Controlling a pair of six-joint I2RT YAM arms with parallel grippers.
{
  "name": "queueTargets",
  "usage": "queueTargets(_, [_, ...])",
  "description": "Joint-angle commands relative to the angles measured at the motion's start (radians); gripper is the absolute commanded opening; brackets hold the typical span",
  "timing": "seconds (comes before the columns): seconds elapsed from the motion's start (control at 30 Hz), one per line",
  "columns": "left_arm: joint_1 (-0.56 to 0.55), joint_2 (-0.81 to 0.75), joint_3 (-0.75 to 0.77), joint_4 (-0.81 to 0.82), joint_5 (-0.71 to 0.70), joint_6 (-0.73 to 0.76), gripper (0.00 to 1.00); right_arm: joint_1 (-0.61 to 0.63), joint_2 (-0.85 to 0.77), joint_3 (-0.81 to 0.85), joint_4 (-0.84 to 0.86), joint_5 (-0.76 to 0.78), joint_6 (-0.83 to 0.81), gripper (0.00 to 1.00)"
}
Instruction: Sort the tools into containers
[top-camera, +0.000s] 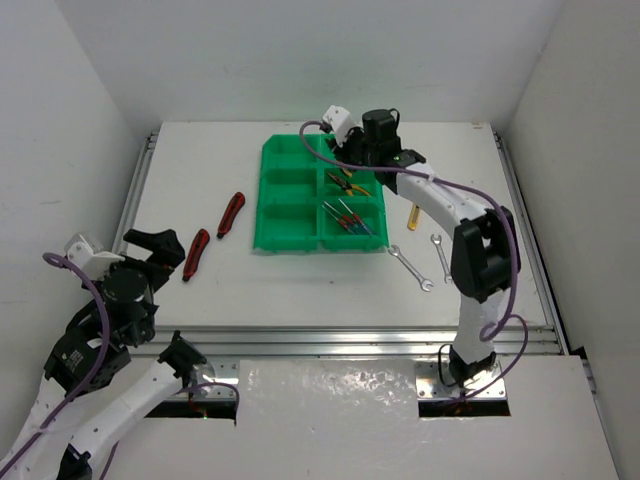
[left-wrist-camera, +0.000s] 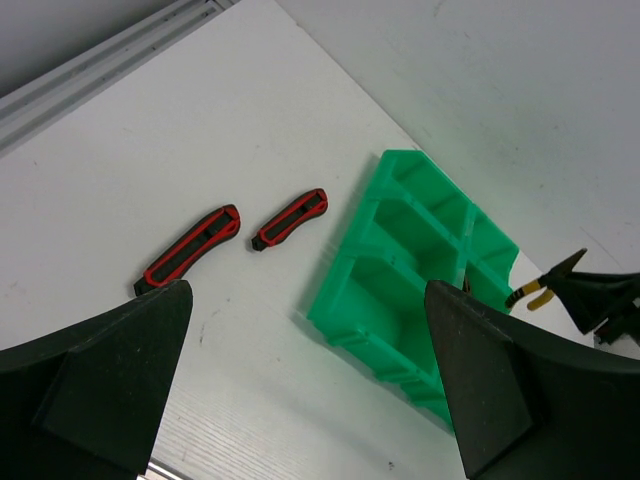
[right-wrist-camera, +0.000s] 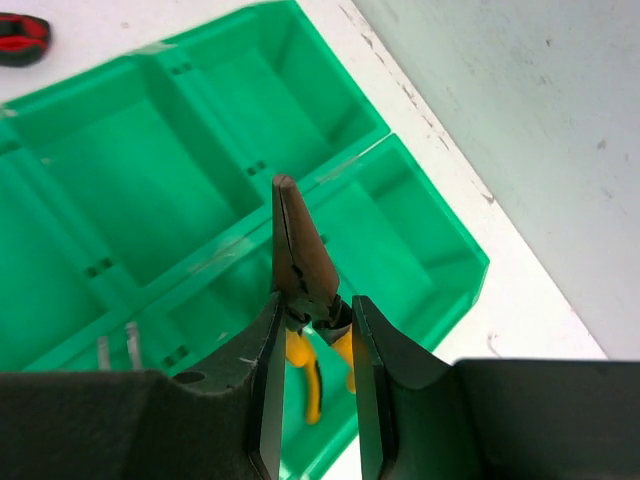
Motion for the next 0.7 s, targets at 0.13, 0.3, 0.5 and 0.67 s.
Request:
queueTargets(0.13, [0.009, 0.033, -0.004, 0.049, 0.016, 0.036, 1.0, -0.037, 0.12, 0.142, -0.05, -0.092, -0.04, 0.0])
queueTargets(0.3, [0.007, 0.039, -0.008, 0.062, 0.026, 0.05, 1.0, -0.039, 0.146, 0.152, -0.106, -0.08, -0.07, 0.03])
queueTargets(0.5, [0.009, 0.05, -0.014, 0.09, 0.055, 0.082, 1.0, -0.055, 0.198, 0.264, -0.238, -0.063, -0.057, 0.49])
queueTargets(0.67, [0.011, 0.069, -0.014, 0.099, 0.071, 0.098, 1.0, -0.098, 0.177, 0.351, -0.294, 0.091, 0.144, 0.99])
